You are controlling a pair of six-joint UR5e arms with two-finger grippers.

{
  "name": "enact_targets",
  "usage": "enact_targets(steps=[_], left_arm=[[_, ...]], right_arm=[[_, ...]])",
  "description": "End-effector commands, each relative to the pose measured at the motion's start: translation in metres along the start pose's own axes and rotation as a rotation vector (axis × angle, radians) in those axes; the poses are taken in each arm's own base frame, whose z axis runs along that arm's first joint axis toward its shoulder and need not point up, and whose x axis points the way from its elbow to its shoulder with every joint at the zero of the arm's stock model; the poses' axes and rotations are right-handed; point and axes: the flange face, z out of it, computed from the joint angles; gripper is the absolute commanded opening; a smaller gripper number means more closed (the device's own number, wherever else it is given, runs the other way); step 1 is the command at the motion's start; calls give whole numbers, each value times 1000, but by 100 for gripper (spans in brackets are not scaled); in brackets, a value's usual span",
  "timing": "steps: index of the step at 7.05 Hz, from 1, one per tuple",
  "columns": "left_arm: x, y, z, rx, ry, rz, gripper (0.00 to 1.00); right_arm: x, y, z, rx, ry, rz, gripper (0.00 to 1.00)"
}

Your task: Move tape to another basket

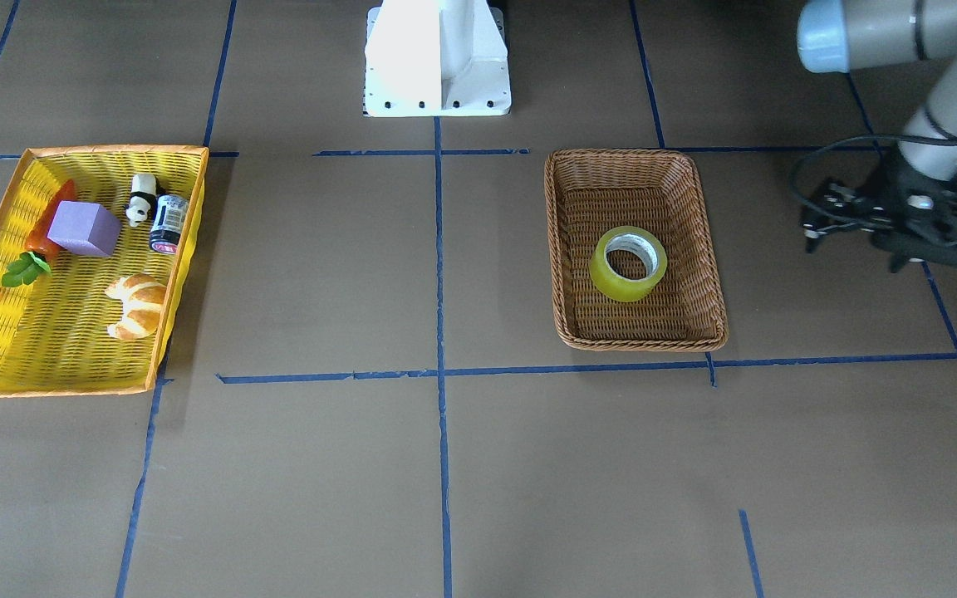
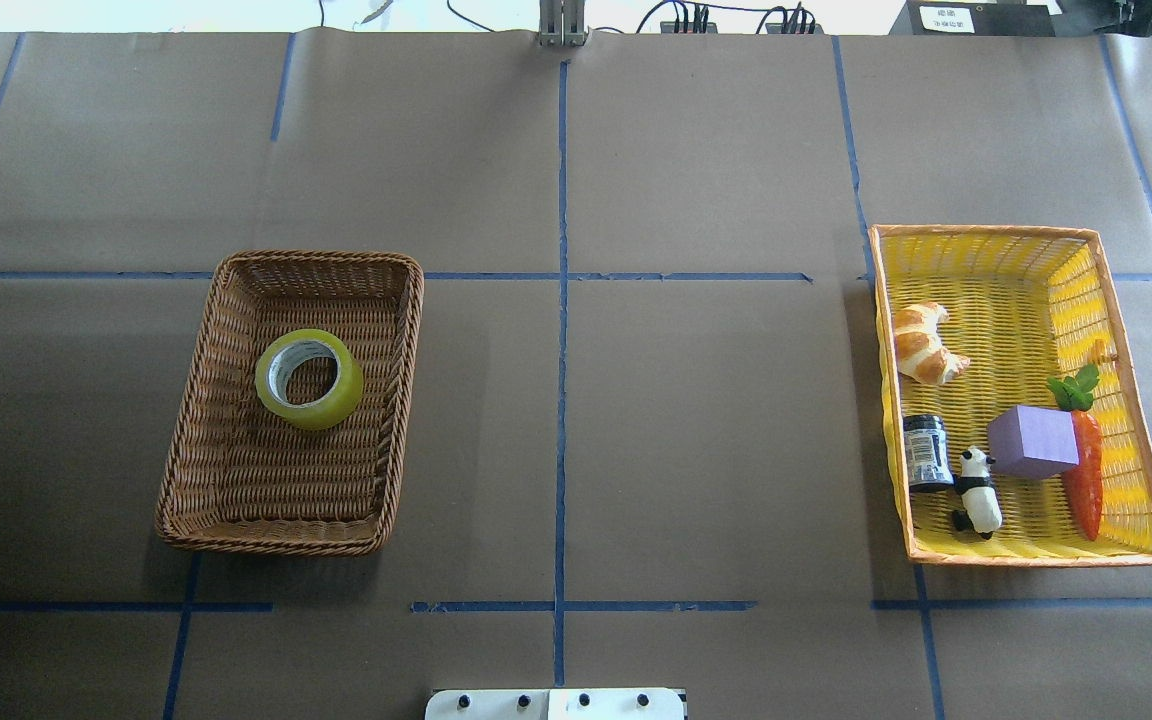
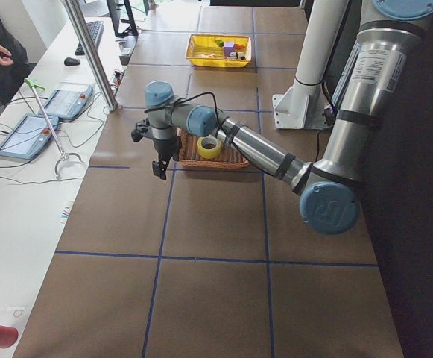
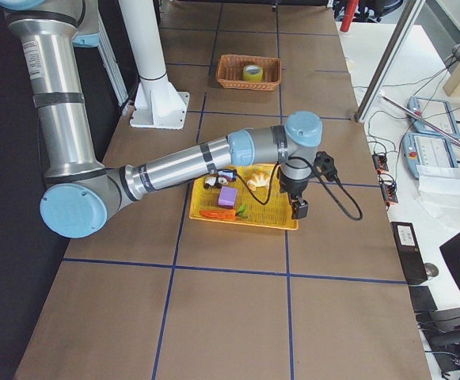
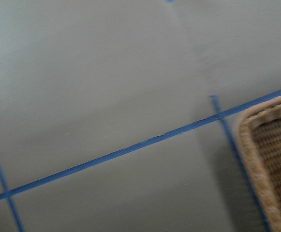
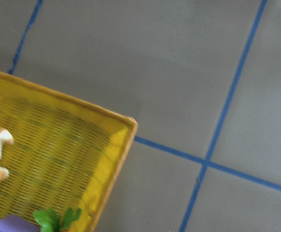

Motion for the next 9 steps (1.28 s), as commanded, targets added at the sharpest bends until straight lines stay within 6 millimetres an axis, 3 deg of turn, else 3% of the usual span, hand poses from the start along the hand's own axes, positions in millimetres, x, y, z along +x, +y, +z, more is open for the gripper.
enact_targets(steps=[1, 2, 3, 7, 9], left_arm=[[-104, 80, 4, -19, 18, -121, 100], [-120, 112, 22, -59, 18, -172, 100], [-133, 132, 41, -97, 30, -206, 100], [-122, 130, 32, -76, 25, -178, 100], [-125, 137, 38, -89, 27, -186, 100]], right_arm=[[63, 93, 46, -91, 1, 99, 100], [62, 95, 46, -91, 0, 153, 100], [60, 95, 47, -92, -1, 173, 100], [49, 89, 56, -110, -6, 151, 100], [48, 86, 58, -95, -5, 130, 100]])
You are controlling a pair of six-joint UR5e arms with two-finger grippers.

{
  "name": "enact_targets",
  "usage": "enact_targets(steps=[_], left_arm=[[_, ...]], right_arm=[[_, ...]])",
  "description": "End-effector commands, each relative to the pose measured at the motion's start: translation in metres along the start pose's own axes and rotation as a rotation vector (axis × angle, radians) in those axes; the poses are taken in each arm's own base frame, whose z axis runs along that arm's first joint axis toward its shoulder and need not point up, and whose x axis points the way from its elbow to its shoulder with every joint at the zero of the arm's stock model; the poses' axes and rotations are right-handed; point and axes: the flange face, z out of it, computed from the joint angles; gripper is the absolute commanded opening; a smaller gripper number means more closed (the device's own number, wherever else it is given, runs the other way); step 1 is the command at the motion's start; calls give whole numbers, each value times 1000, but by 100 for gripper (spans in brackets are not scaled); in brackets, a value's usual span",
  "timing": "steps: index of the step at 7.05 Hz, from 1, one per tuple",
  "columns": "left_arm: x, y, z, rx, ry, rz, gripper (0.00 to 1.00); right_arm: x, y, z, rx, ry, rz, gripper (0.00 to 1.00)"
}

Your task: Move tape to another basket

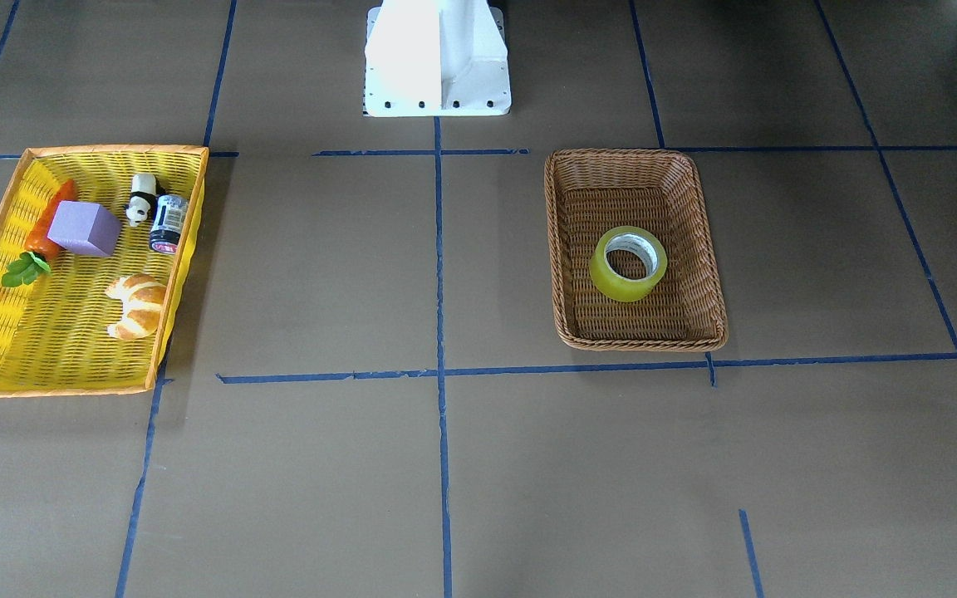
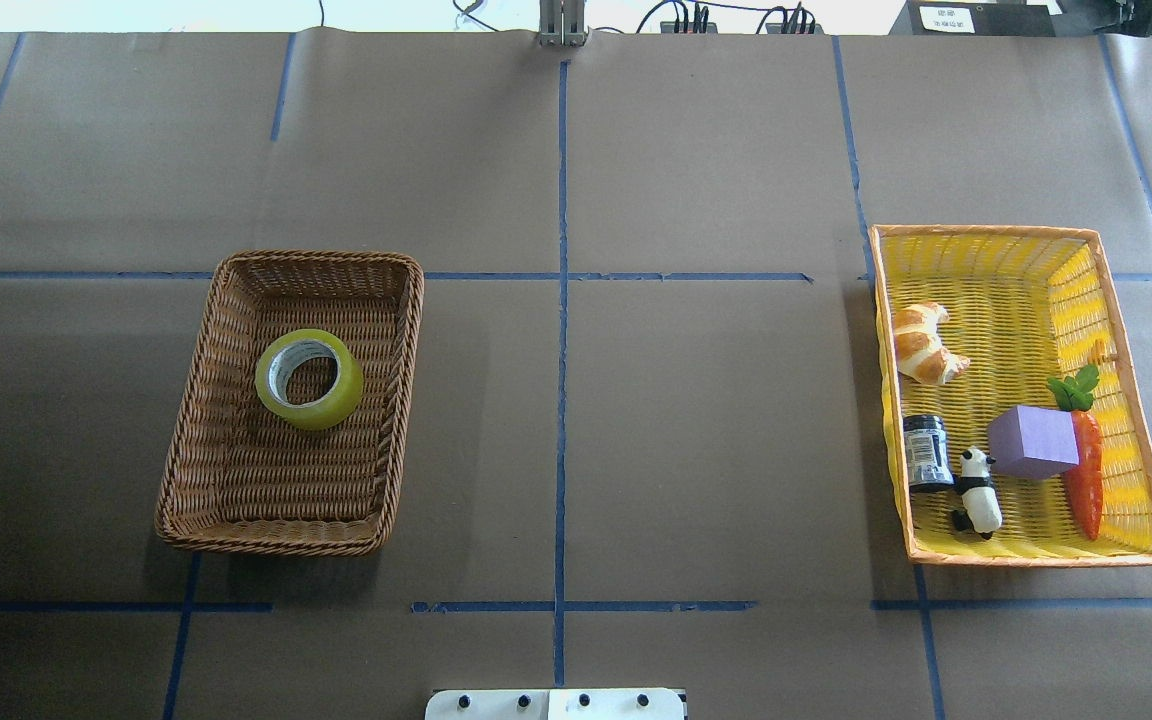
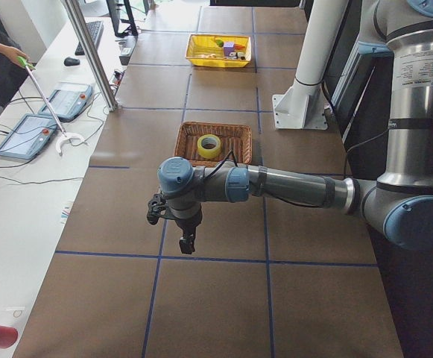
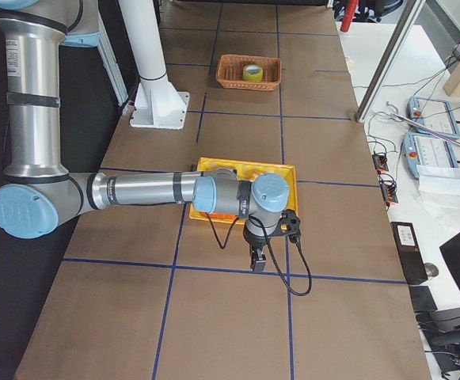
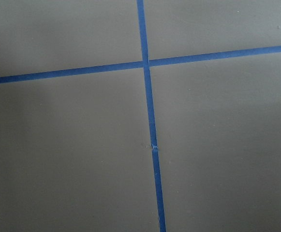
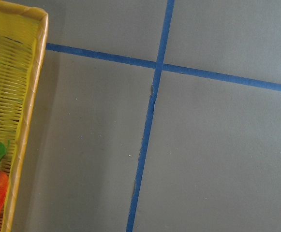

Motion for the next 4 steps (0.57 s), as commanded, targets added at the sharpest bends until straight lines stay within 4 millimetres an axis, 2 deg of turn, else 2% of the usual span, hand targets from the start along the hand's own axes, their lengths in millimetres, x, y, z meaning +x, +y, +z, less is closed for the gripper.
enact_targets(steps=[1, 4], left_arm=[[-4, 4, 5, -10, 2, -8, 100], [-2, 4, 4, -7, 1, -2, 100]], right_arm=[[-1, -2, 2, 12, 2, -16, 100], [-5, -4, 4, 7, -2, -23, 100]])
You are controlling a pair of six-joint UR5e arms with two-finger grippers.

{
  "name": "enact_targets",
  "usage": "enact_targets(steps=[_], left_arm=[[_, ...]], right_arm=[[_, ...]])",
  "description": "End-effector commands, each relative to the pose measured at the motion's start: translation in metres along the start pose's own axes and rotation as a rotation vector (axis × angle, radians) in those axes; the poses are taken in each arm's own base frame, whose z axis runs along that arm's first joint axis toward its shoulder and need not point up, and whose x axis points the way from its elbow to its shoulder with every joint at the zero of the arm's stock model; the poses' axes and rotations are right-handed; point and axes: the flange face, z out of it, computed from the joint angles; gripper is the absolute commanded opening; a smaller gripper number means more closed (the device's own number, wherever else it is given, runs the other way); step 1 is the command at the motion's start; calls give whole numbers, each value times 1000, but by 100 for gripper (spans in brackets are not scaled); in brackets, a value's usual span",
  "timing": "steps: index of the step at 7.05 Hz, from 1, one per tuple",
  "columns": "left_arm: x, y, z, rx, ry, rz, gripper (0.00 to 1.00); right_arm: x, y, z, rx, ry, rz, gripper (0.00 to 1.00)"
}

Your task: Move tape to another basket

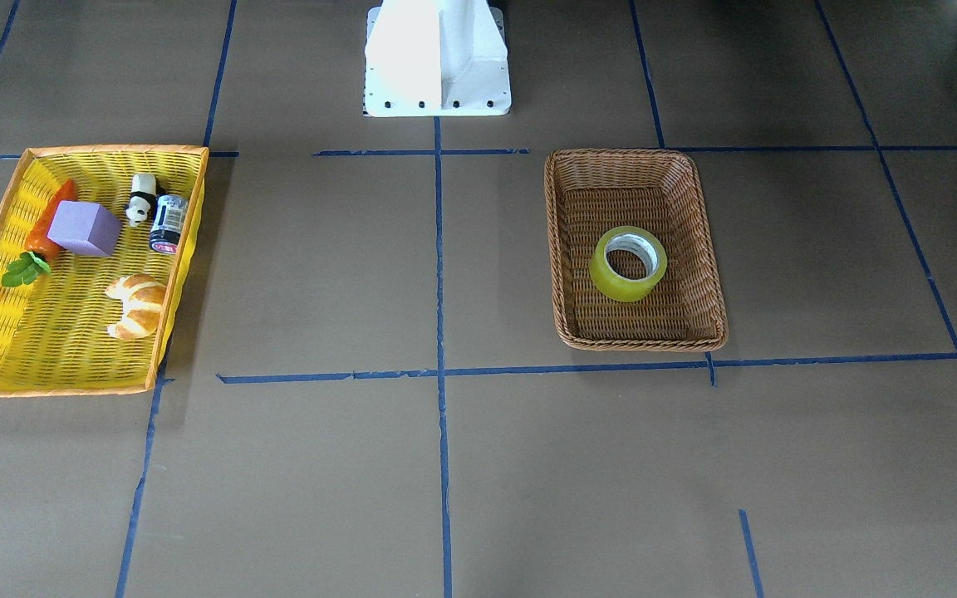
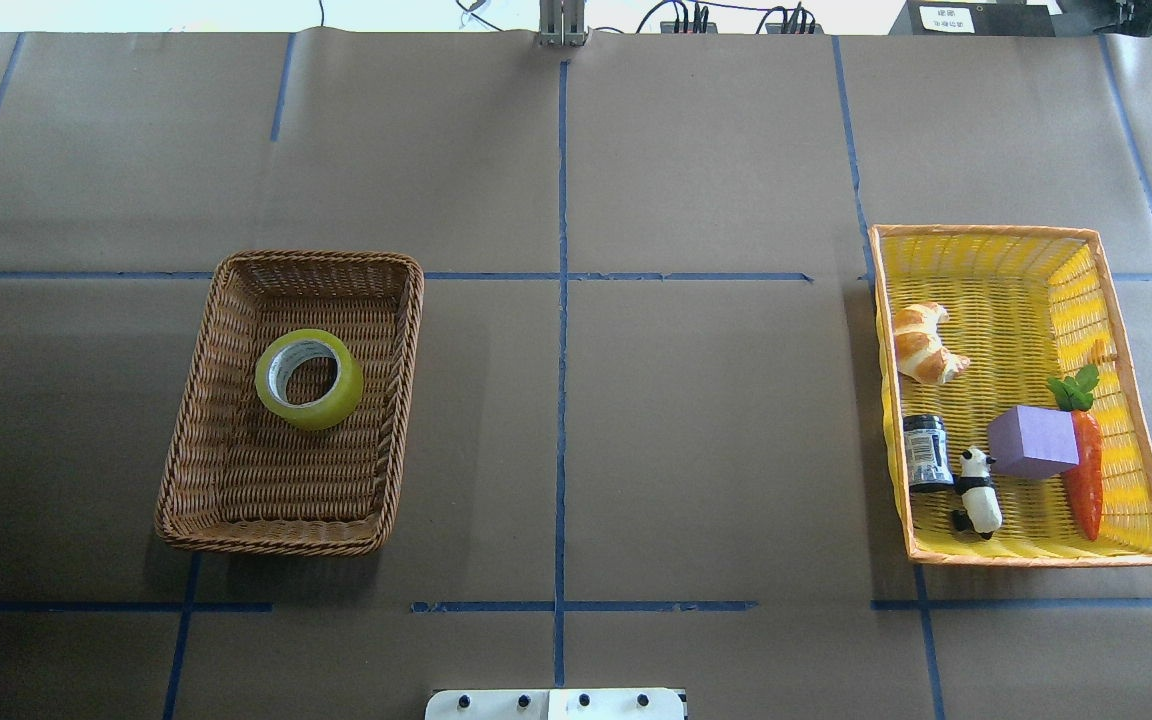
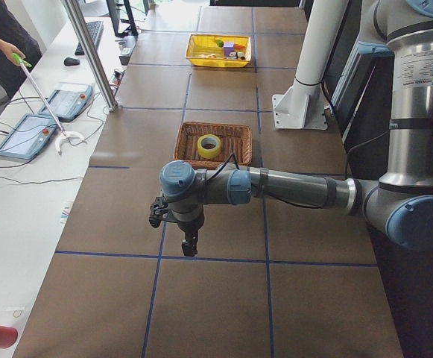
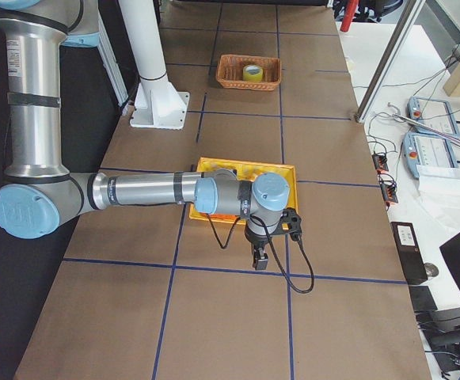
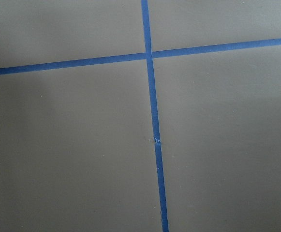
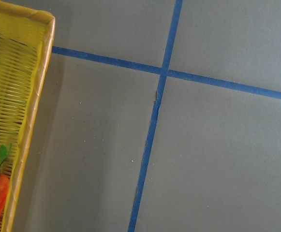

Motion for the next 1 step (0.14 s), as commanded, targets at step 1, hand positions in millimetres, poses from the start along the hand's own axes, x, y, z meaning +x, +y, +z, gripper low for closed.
enact_targets(steps=[1], left_arm=[[2, -1, -2, 4, -5, 7, 100]], right_arm=[[-2, -1, 2, -3, -2, -3, 100]])
